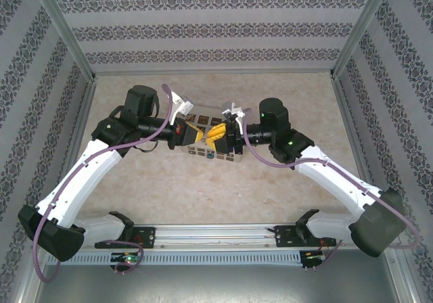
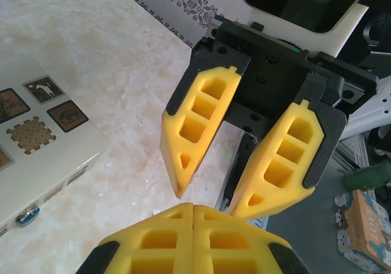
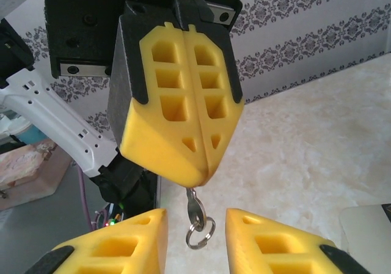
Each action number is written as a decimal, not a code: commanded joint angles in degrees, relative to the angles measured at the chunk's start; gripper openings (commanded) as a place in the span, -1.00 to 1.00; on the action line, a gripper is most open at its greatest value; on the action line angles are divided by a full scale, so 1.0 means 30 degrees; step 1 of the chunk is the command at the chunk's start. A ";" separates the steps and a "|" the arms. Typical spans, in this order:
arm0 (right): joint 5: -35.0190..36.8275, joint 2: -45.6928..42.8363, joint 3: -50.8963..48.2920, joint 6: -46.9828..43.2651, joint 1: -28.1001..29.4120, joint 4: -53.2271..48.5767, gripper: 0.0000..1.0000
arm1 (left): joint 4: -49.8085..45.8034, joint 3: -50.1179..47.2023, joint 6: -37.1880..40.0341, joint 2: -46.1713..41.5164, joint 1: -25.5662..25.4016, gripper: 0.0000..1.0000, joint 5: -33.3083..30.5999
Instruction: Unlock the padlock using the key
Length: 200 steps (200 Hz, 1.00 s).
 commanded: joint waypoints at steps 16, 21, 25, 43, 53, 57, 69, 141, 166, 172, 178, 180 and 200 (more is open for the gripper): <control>-0.0541 0.0358 0.0588 0.0149 0.0420 0.0454 -0.48 | -0.0769 0.0669 0.0806 0.0016 0.0098 -1.00 0.0127; -0.0511 0.0387 0.0600 0.0149 0.0439 0.0413 -0.49 | -0.0833 0.0697 0.0858 0.0027 0.0098 -1.00 0.0039; -0.0507 0.0433 0.0606 0.0149 0.0467 0.0384 -0.50 | -0.0878 0.0730 0.0894 0.0020 0.0109 -1.00 0.0006; -0.0507 0.0638 0.0695 0.0127 0.0575 0.0255 -0.57 | -0.1012 0.0759 0.0955 0.0034 0.0103 -1.00 -0.0017; -0.0507 0.0740 0.0760 0.0150 0.0627 0.0196 -0.63 | -0.1028 0.0772 0.0984 0.0029 0.0122 -1.00 0.0010; -0.0536 0.0801 0.0810 0.0162 0.0630 0.0167 -0.66 | -0.1068 0.0780 0.0984 0.0022 0.0120 -1.00 -0.0001; -0.0565 0.0914 0.0888 0.0149 0.0693 0.0108 -0.72 | -0.1087 0.0787 0.0988 0.0033 0.0116 -1.00 -0.0027; -0.0856 0.1094 0.1054 0.0223 0.0835 0.0016 -0.91 | -0.0986 0.0700 0.1013 0.0019 0.0103 -1.00 -0.0079; -0.0975 0.1094 0.1026 0.0319 0.0890 0.0046 -0.80 | -0.0927 0.0699 0.0986 0.0072 0.0117 -1.00 -0.0086; -0.1022 0.1094 0.1026 0.0350 0.0895 0.0046 -0.78 | -0.0924 0.0699 0.1005 0.0067 0.0101 -1.00 -0.0048; -0.1007 0.1094 0.1001 0.0376 0.0908 0.0046 -0.74 | -0.0917 0.0699 0.0992 0.0060 0.0104 -1.00 -0.0049; -0.1020 0.1094 0.0998 0.0382 0.0923 0.0046 -0.73 | -0.0924 0.0699 0.1001 0.0085 0.0099 -1.00 -0.0058; -0.1063 0.1094 0.1004 0.0384 0.0945 0.0046 -0.68 | -0.0910 0.0673 0.0985 0.0095 0.0100 -1.00 -0.0041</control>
